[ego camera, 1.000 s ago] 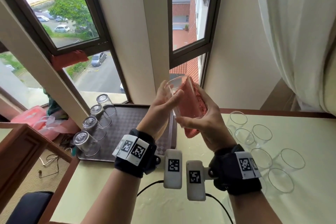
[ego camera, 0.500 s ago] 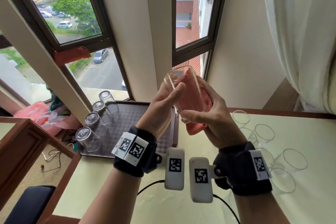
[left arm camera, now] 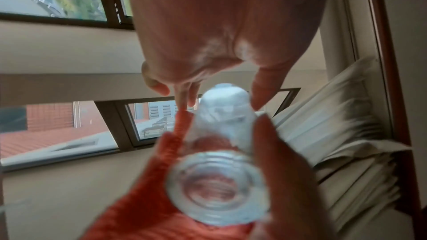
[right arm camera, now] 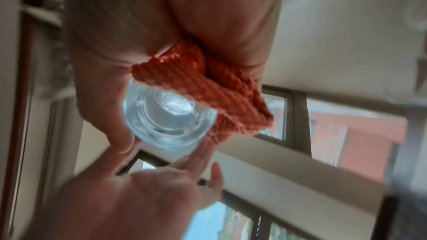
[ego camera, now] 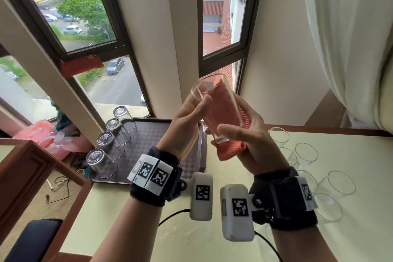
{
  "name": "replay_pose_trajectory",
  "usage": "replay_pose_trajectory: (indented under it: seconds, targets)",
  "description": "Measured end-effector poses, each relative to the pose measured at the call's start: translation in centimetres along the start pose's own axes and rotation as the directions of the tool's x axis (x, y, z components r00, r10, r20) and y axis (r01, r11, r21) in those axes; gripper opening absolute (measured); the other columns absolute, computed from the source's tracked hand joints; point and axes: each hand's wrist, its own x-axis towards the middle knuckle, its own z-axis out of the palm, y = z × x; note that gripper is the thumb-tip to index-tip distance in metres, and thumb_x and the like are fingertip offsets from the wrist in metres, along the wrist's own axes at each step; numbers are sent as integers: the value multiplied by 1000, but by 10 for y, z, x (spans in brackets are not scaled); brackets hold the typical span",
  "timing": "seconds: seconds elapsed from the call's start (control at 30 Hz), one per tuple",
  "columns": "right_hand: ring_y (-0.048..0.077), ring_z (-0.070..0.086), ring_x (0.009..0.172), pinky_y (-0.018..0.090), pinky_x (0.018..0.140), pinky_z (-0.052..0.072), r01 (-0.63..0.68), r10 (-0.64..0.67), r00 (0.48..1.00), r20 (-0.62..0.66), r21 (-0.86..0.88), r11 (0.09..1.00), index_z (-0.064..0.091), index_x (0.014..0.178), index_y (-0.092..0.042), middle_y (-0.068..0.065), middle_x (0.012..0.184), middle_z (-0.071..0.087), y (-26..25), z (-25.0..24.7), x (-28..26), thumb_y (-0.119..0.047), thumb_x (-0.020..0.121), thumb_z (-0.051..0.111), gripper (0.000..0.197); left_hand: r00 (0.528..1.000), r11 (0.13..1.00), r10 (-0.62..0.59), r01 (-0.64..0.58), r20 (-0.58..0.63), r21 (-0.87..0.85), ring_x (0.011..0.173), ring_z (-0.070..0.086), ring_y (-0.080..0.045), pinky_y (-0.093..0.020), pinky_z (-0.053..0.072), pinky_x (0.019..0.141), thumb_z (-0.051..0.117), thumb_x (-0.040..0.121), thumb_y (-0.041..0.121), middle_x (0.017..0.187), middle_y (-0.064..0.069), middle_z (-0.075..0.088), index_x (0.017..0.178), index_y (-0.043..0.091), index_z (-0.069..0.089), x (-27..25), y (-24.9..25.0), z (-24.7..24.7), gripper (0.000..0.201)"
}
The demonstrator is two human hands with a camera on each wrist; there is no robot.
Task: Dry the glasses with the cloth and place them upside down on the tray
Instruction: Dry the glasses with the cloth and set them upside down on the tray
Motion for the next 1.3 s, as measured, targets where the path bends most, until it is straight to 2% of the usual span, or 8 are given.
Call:
replay_pose_trajectory:
  seconds: [0.1,0.2,0.47,0.6,0.77,0.93,1.17,1.3]
  targets:
    - [18,65,117,36,94,56,102,-123,990,-63,-273,957,47,132,-39,-2,123,65,-5,3,1,-11,64,84,82,1000,999,-15,15,-19,-40,112,64,-1,-26,49,97,58,95,13,120,7,66,150,15,21,4,2,-6,66]
    - [2,60,118,27,97,53,155,-180,984,-12,-452,878,39,131,-48,-19,124,57,-4,8,0,-21,64,86,86,1000,999,-14,13,-20,-34,112,65,-3,-23,52,94,79,80,28,123,4,64,155,17,-9,8,-3,-8,115]
    - [34,61,121,43,97,54,-22,22,999,29,8,1000,46,144,-19,12,130,62,7,5,-2,-25,54,94,101,999,990,-27,25,-18,-137,120,61,-15,-34,54,96,81,71,55,125,5,67,132,31,49,-2,-13,-7,72]
    - [12,64,117,28,92,56,88,-110,991,-75,-256,963,42,138,-36,-9,121,65,1,4,-2,-8,67,86,88,999,994,-17,14,-27,-110,127,58,-19,-35,50,98,61,91,18,137,-10,60,143,15,46,2,-4,-10,54]
    - [1,59,120,30,100,53,125,-141,990,-12,-396,910,36,139,-39,-22,121,60,0,5,0,-19,65,86,92,995,996,-28,36,92,-77,99,68,-3,-18,54,79,51,86,22,101,10,73,83,55,75,2,3,7,40]
    - [29,63,119,45,97,54,-38,42,998,48,-84,996,45,142,-23,8,128,63,7,-5,-3,-18,62,80,88,996,991,-90,92,28,-95,120,57,-28,-44,50,102,61,83,47,126,-13,58,145,12,45,-3,-8,7,72]
    - [-3,57,119,24,100,51,85,-144,987,-70,-529,844,32,152,-23,-19,129,55,9,1,4,-31,64,86,103,990,990,-140,140,1,-29,115,59,-19,-37,49,97,54,99,21,128,-19,58,138,-2,48,1,-5,-4,46]
    - [12,59,123,33,100,53,50,-69,997,-28,-435,899,33,152,-21,-6,133,60,10,1,7,-28,61,89,107,995,996,-92,92,29,-1,108,65,-21,-32,55,91,51,92,28,110,-14,63,130,3,53,0,3,7,46]
